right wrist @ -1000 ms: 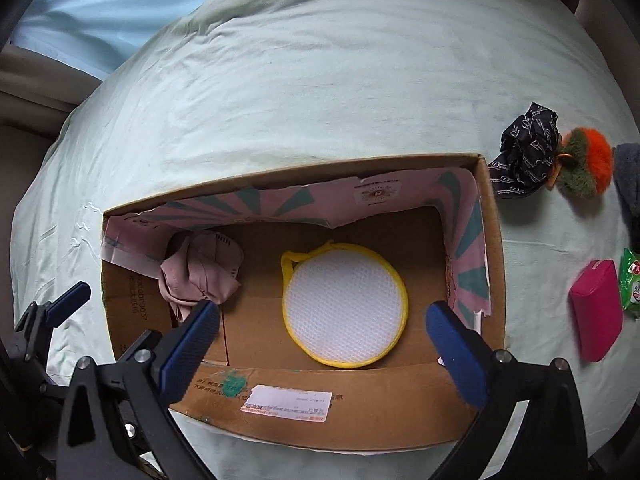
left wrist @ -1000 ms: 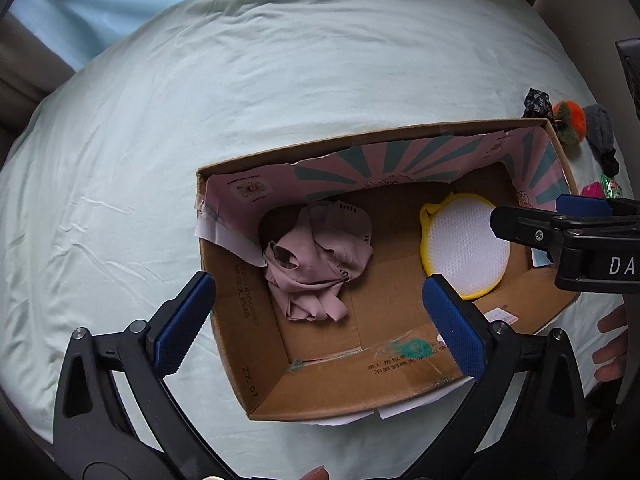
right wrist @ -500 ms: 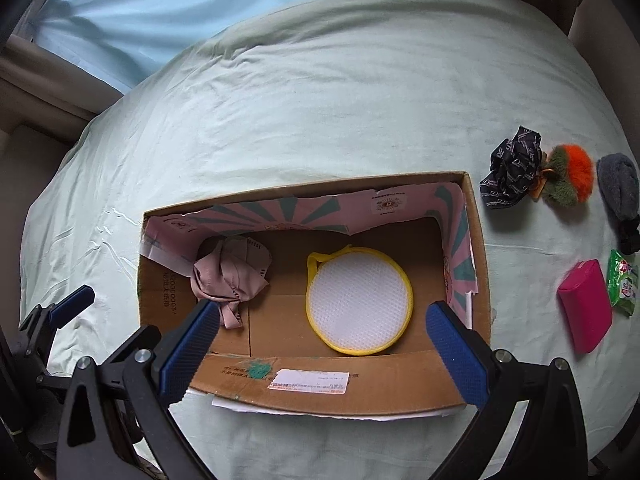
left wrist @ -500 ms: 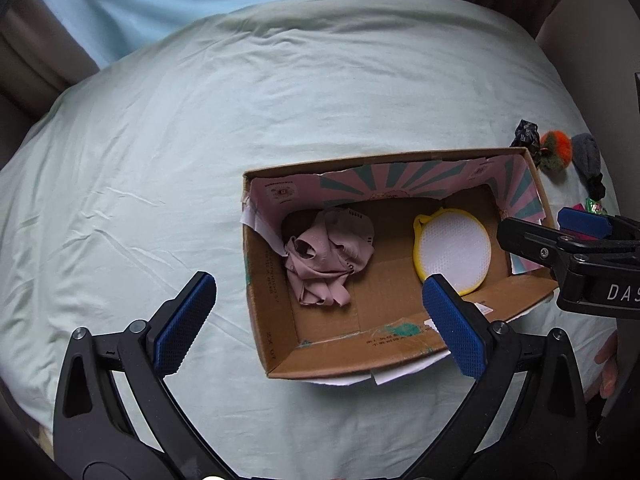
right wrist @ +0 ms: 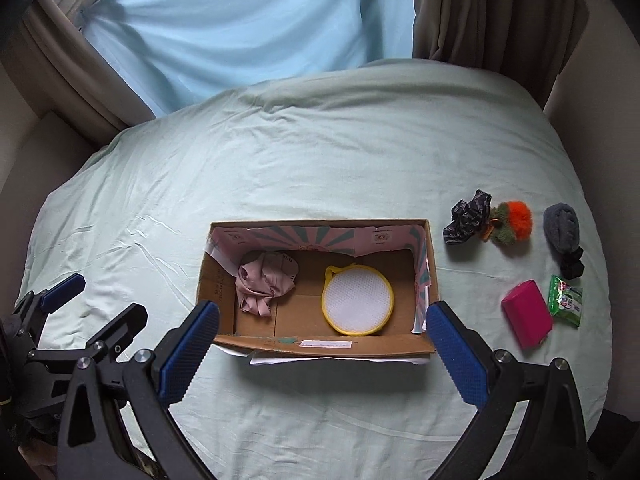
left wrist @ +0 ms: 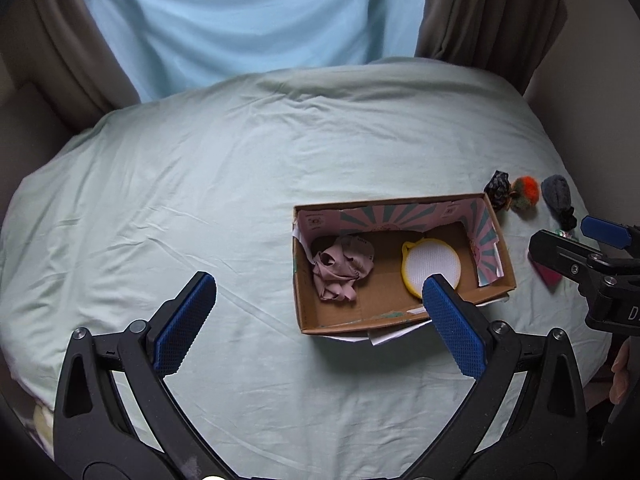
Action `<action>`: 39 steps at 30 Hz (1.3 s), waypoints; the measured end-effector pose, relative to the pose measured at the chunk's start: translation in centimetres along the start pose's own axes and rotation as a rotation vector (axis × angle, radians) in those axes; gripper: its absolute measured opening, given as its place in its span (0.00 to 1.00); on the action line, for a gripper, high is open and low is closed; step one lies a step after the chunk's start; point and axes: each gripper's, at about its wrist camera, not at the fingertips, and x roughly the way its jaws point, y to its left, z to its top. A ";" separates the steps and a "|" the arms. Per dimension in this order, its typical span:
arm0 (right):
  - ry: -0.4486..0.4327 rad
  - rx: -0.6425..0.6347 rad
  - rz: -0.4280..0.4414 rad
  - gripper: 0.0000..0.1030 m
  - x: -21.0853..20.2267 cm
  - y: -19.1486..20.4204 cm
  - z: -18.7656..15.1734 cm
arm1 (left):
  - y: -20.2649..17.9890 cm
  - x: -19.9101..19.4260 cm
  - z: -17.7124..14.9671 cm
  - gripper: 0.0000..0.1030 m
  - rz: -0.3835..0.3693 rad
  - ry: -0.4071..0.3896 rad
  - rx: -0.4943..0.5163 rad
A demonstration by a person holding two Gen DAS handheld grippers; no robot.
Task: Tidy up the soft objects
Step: 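Lift both open tools up away from the box, then grasp the pink pouch with the left tool while the right tool grasps the green wipes packet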
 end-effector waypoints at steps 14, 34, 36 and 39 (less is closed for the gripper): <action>-0.221 0.006 -0.097 1.00 -14.3 -0.5 -4.5 | -1.4 -12.7 -2.6 1.00 0.000 -0.148 -0.049; -0.279 0.099 -0.247 1.00 -20.3 -19.5 -8.8 | -19.0 -10.8 -2.1 1.00 -0.160 -0.087 0.040; -0.275 0.073 -0.229 1.00 -19.9 -22.0 -8.5 | -21.4 -9.7 -1.8 1.00 -0.157 -0.061 0.025; -0.260 0.017 -0.203 1.00 -18.4 -25.6 -8.0 | -25.1 -7.4 -1.5 1.00 -0.139 -0.029 0.001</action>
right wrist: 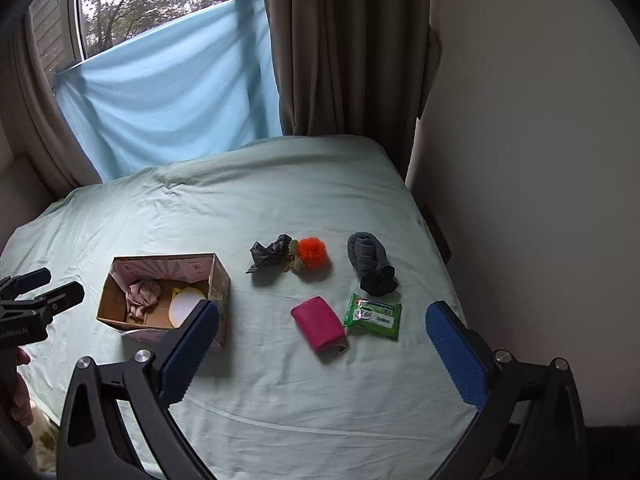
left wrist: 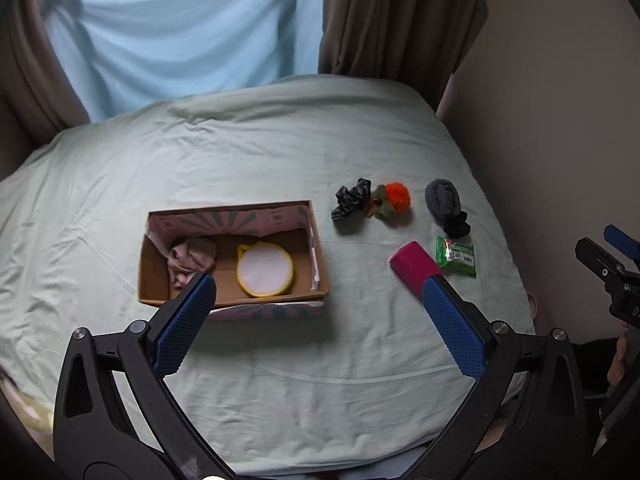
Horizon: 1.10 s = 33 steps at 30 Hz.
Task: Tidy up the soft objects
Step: 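Grasp the pink pouch with the left tool while the right tool grasps the green wipes packet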
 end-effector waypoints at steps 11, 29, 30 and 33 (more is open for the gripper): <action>0.094 -0.260 0.157 1.00 11.9 -8.2 0.3 | -8.3 13.5 -0.1 1.00 -0.011 0.193 -0.137; 0.401 -0.579 0.340 1.00 30.1 -8.9 -5.1 | -14.1 34.2 -3.0 1.00 -0.033 0.530 -0.369; 0.409 -0.596 0.341 1.00 30.8 -8.8 -5.4 | -14.2 34.9 -3.0 1.00 -0.032 0.534 -0.379; 0.425 -0.664 0.347 1.00 32.8 -8.4 -6.3 | -14.9 37.1 -3.3 1.00 -0.016 0.560 -0.380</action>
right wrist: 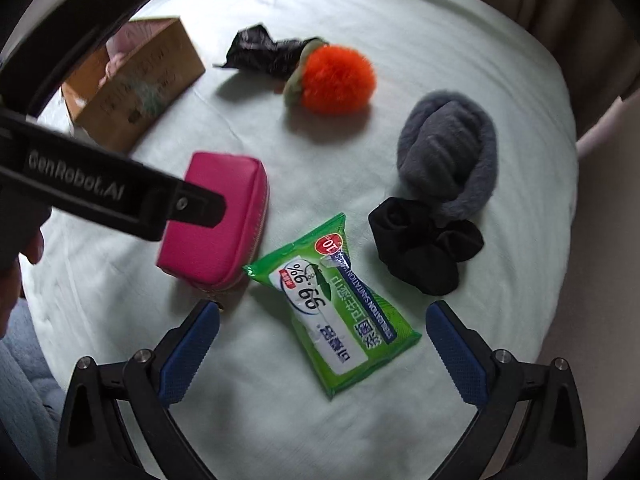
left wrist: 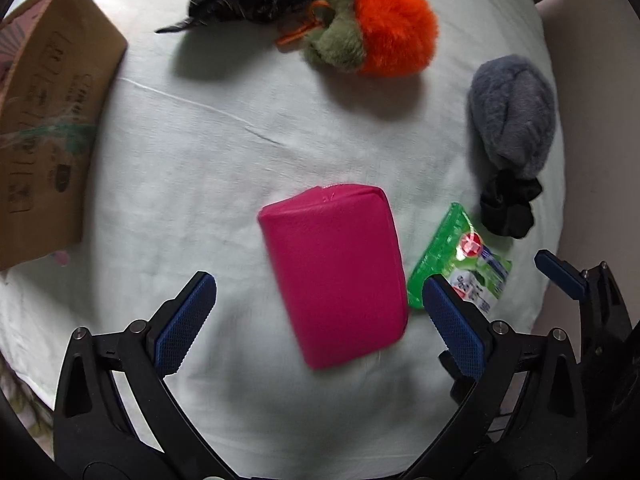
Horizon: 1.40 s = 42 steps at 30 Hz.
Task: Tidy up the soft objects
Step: 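Grasp the pink pouch with the left tool while the right tool grasps the green wipes packet, then carry the pink pouch into the box with the left tool while the right tool drops the wipes packet in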
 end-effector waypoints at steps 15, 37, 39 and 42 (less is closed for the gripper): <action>0.107 -0.196 0.047 0.88 5.4 0.5 0.4 | -1.3 4.6 1.4 0.82 0.034 0.076 0.009; 0.020 -0.015 -0.022 0.42 -2.2 1.4 2.3 | 0.3 -4.6 -1.1 0.47 0.000 -0.018 0.123; -0.007 0.019 -0.033 0.42 -3.9 1.4 2.5 | 0.3 -6.6 -1.6 0.47 -0.011 -0.049 0.136; -0.043 0.055 -0.059 0.42 -6.4 2.5 2.2 | 0.7 -9.9 -2.9 0.47 -0.031 -0.104 0.154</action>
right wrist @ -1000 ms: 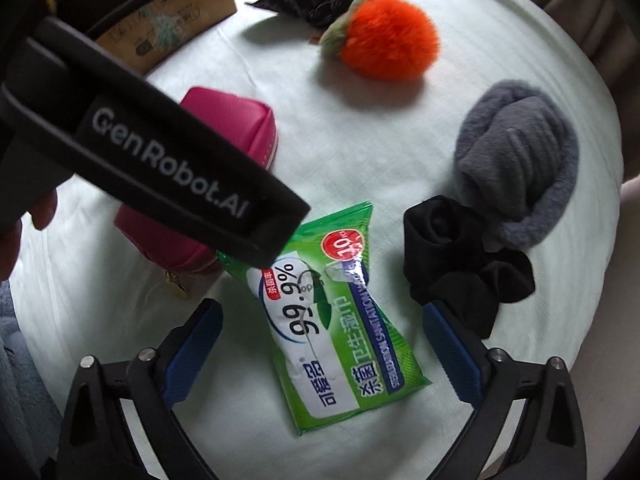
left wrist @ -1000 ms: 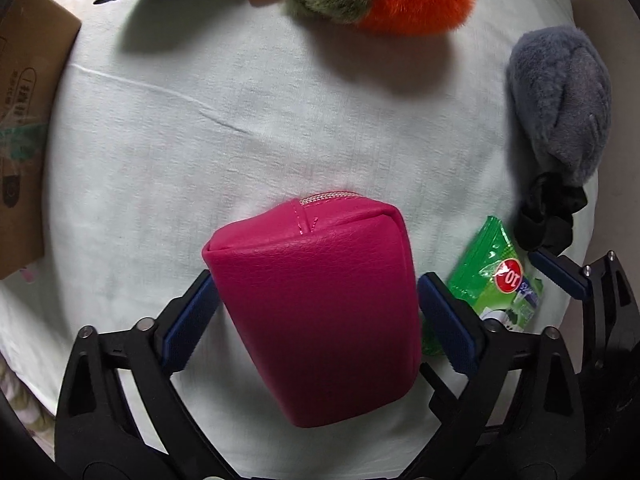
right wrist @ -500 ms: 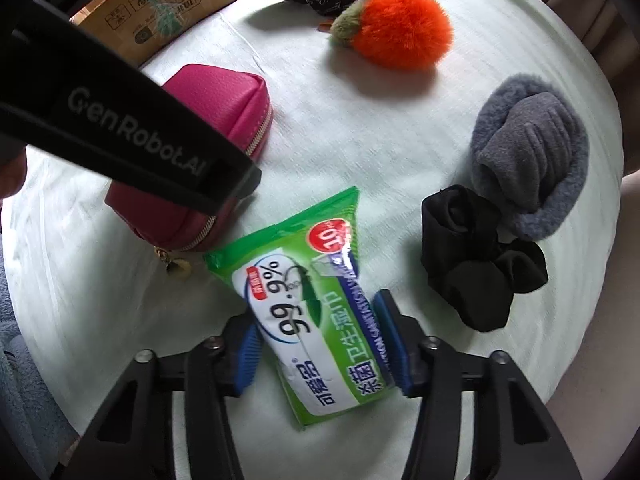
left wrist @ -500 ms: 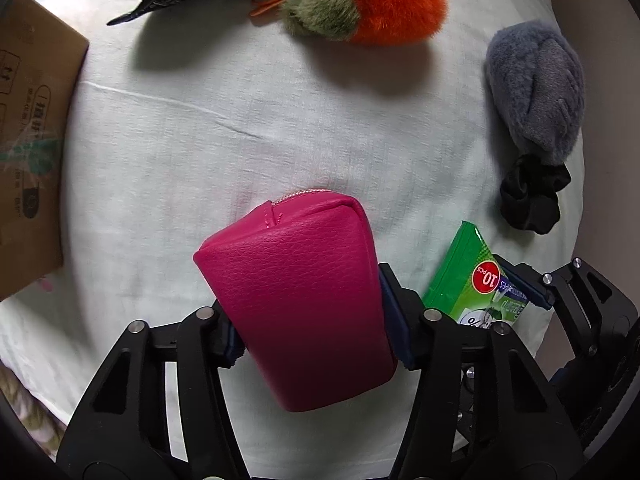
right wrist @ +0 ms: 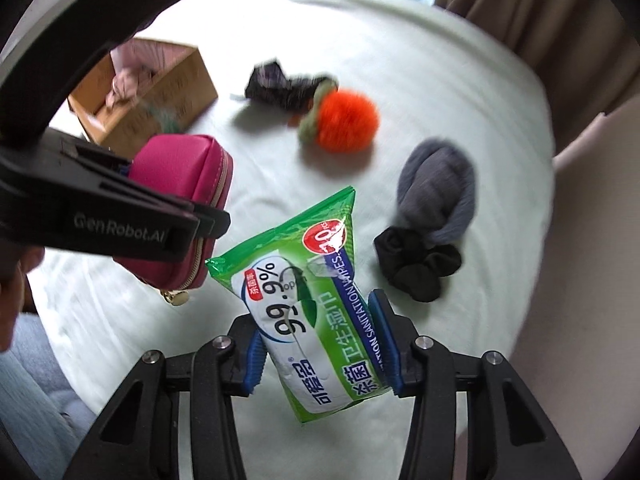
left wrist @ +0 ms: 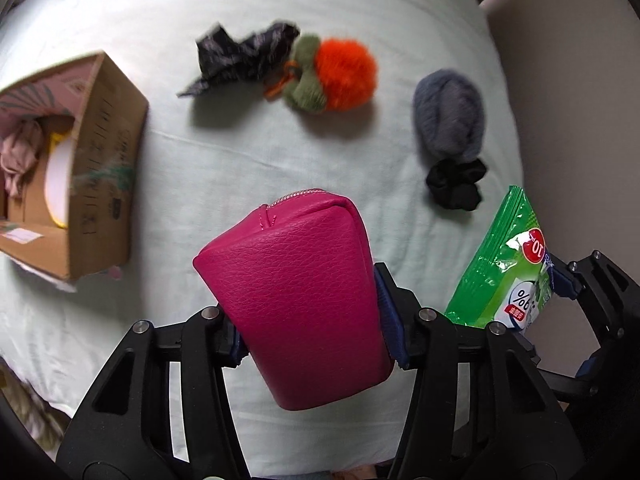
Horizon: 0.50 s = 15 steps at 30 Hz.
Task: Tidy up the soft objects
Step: 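Carry the pink pouch into the box with the left tool while the right tool drops the wipes packet in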
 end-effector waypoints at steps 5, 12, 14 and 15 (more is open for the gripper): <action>-0.055 0.046 -0.035 0.42 -5.1 1.7 0.0 | -0.6 -6.3 -0.5 0.47 -0.015 -0.093 0.060; -0.095 0.084 -0.107 0.42 -11.7 5.4 2.6 | 2.2 -14.6 -1.9 0.47 -0.030 -0.201 0.130; -0.113 0.113 -0.108 0.42 -13.5 6.7 3.3 | 3.7 -16.9 -2.2 0.47 -0.028 -0.234 0.144; -0.122 0.124 -0.114 0.42 -14.3 7.5 3.6 | 4.5 -17.8 -2.4 0.47 -0.026 -0.250 0.152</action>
